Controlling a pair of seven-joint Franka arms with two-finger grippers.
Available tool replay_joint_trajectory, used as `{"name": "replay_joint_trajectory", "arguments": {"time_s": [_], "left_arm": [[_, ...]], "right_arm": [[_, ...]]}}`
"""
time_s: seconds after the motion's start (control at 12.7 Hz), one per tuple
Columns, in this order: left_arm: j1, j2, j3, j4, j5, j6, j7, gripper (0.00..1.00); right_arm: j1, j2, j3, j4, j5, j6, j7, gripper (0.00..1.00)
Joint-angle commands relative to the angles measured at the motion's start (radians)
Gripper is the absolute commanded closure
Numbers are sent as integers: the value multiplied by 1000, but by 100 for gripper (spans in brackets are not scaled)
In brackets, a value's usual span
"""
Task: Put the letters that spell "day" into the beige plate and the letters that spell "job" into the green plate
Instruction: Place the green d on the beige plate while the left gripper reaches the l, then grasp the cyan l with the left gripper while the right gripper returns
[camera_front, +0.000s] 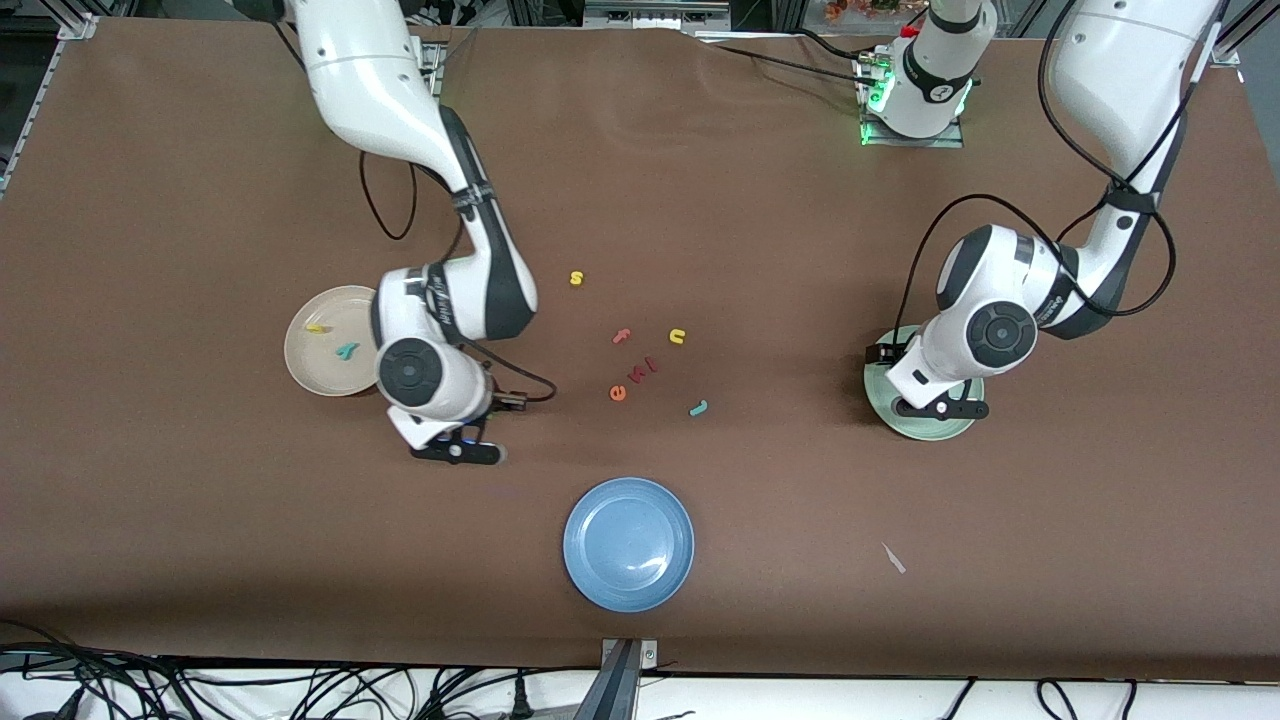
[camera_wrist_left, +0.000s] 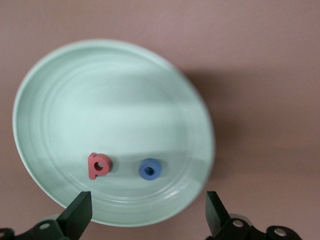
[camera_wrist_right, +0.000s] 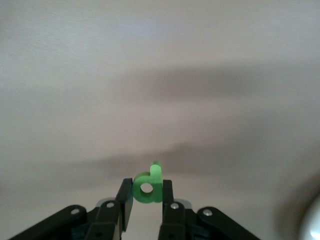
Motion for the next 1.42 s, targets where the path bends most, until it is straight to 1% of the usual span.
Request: {"name": "replay_joint_trajectory", "arguments": {"time_s": [0.0,0.16,0.24,0.32,0.4,0.55,0.63,0.71,0.79,0.87,1.03,1.19,1.26,1.34], "left_arm": [[-6,-16,-26,60,17,-34,120,0],[-23,9,-45,109,14,-33,226,0],[-43,10,-52,121,14,-33,246,0],[-74,13,-55,132,17,-33,251,0],[-112,20,-55,155,18,-33,255,0],[-161,36,-55,204,15,-34,252,0],[-180,41,-55,221,14,-33,248,0],[-186,47,-55,241,17,-33,254,0],[-187,59,-55,244,17,-31,255,0],[-195,76,-57,246,18,-24,260,0],[-255,134,-54,308,27,-24,319,0],[-270,190,-55,357,24,-22,379,0],[-281,208,-55,368,24,-7,419,0],[-283,225,-55,368,26,42,453,0]], "right_arm": [[4,-234,-28,-283,-46,-3,-91,91],[4,-338,-52,-438,-115,-3,-96,91],[4,-361,-80,-481,-146,-3,-101,91],[2,-363,-100,-508,-149,-4,-117,91],[1,-353,-140,-514,-149,-10,-139,91],[-13,-287,-189,-506,-149,-84,-197,89],[-30,-270,-201,-502,-149,-87,-243,76],[-47,-264,-200,-491,-146,-87,-259,23],[-49,-264,-200,-468,-146,-90,-254,0],[-41,-264,-198,-442,-146,-96,-263,0],[-33,-259,-183,-357,-135,-180,-240,0],[-32,-260,-178,-292,-129,-246,-210,0],[-32,-260,-178,-263,-127,-280,-201,0],[-29,-260,-177,-238,-127,-306,-196,0]]}}
